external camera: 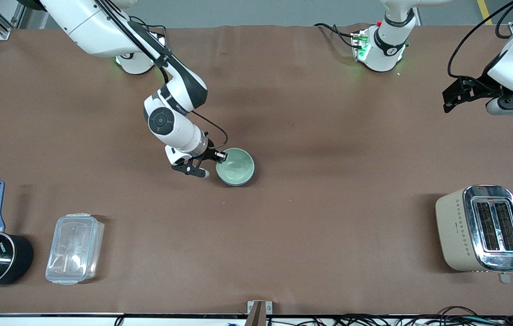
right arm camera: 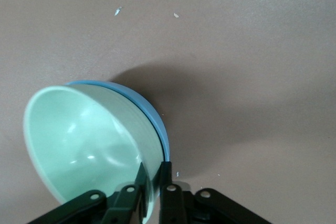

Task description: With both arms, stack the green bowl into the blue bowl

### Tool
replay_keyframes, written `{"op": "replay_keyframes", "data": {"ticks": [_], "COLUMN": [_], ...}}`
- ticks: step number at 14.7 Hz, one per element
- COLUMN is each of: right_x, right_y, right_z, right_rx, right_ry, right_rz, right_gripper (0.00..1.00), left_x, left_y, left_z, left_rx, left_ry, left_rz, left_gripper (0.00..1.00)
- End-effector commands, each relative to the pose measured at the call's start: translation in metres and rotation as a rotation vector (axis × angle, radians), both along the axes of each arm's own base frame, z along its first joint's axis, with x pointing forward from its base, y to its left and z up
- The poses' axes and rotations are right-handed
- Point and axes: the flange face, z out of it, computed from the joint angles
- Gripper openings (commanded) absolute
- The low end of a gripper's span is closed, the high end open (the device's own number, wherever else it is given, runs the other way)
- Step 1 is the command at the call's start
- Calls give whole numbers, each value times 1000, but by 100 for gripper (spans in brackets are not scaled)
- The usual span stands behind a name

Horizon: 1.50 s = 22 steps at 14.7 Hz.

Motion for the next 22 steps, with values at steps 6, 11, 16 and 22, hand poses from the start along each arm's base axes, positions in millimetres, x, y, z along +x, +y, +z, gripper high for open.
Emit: {"op": "replay_keyframes", "data": {"ticks": [6,11,16,22], "right_x": [11,35,60,50], "right_y": [16,-70,-208,-312], "right_z": [69,176,245,314], "right_rx": [-42,-156,-226,-260], "right_ry": [21,-31,-120,-229], "right_rz": [-64,47,189,241], "right_gripper": [79,100,100,100], "left_x": [-1,2,1,-2], "left_y": [3,-6,-7,-14], "left_z": [12,10,22,23], "left_rx": [-21,-21,-24,-47], "left_ry": [-31,-27,-45,-33], "left_rz": [-16,-25,-39,-51], "left_gripper": [100,100,100,100]}}
